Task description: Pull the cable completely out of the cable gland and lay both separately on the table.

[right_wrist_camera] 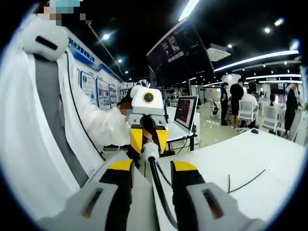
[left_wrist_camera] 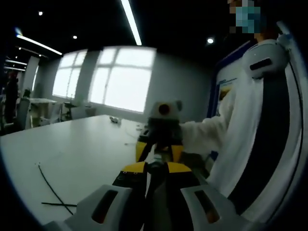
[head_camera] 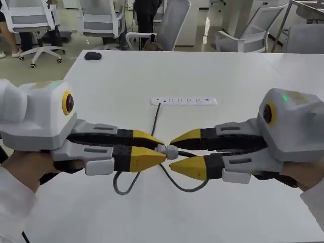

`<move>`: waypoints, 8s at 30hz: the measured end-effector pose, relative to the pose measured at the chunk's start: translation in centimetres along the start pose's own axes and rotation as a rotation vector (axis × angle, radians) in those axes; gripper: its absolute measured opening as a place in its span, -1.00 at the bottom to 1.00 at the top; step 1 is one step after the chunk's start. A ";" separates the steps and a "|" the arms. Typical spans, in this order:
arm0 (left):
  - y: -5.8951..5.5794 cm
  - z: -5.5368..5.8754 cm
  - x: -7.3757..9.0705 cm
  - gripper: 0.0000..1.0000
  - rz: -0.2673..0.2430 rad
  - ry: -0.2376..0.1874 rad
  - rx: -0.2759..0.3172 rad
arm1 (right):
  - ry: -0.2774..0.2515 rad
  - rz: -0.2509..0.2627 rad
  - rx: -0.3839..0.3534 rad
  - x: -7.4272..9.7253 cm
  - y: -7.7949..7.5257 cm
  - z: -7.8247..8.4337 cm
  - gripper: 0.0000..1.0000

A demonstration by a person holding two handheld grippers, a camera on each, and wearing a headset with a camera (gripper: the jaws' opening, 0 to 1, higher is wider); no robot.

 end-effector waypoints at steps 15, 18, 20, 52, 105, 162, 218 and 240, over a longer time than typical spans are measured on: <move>-0.3 0.1 -0.1 -0.70 0.002 -0.002 -0.079 | -0.065 -0.043 -0.134 -0.8 0.1 -0.9 -0.76; 0.0 0.2 0.0 -0.70 -0.007 0.000 -0.082 | -0.060 -0.045 -0.142 -0.9 0.1 -0.9 -0.76; 0.1 0.0 0.1 -0.70 -0.002 -0.011 -0.071 | -0.071 -0.050 -0.169 -0.9 0.1 -1.1 -0.76; -0.1 0.5 -0.5 -0.70 0.093 -0.010 0.104 | -0.001 -0.020 0.270 -1.2 1.0 -1.8 -1.00; 0.9 -1.4 0.9 -0.70 -0.015 -0.153 0.082 | -0.013 -0.011 0.261 -0.1 -0.8 -1.8 -0.90; 1.9 0.3 0.9 -0.68 -0.114 -0.188 0.031 | 0.215 0.071 0.318 3.0 -3.6 4.8 -0.95; 1.8 -0.1 -0.1 -0.67 -0.095 -0.191 0.057 | 0.062 0.001 0.244 -0.3 -1.4 -0.9 -0.93; 2.3 0.4 0.0 -0.67 -0.097 -0.188 0.070 | 0.066 0.024 0.240 -0.1 -2.2 0.0 -0.94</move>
Point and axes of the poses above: the centre of the closed fingertips' face, and the gripper's own axes: x roughly backward along the fingers, y roughly to its left, z roughly out of its underside, the point moved 1 cm from there along x, roughly backward along the fingers
